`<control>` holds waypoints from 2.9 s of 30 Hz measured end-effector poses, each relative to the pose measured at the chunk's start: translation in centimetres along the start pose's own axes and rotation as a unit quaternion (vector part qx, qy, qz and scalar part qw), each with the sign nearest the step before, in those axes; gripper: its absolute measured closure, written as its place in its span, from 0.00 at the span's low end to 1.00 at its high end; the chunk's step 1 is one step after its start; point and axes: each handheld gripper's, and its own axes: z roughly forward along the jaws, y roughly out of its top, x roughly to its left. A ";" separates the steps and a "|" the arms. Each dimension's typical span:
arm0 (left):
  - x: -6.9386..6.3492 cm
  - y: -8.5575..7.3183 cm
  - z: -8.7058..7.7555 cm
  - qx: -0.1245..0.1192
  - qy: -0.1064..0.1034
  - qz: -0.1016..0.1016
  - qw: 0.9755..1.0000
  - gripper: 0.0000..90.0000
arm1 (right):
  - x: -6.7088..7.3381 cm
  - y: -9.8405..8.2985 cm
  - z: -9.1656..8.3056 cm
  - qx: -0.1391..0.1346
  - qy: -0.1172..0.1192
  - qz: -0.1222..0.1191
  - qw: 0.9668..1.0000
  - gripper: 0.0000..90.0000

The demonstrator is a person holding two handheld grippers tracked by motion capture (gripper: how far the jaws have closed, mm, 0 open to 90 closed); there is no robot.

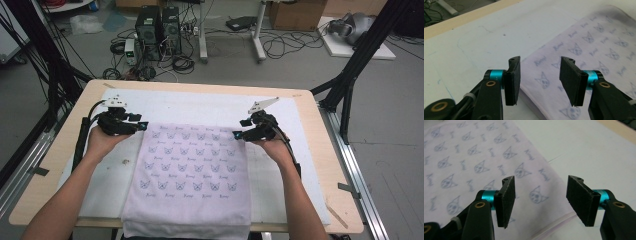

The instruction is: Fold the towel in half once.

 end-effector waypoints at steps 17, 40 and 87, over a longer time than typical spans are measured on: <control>2.3 -2.7 6.3 0.066 0.010 -0.051 0.996 0.83 | -3.7 -3.0 4.4 0.065 -0.004 0.054 0.996 0.66; 3.9 6.0 1.7 -0.031 0.108 -0.010 0.994 0.65 | -6.5 5.5 0.0 0.009 -0.083 0.038 0.996 0.57; -9.7 -10.7 -3.7 0.022 -0.071 0.077 0.994 0.64 | 10.4 -10.3 -1.9 0.007 0.045 -0.038 0.998 0.67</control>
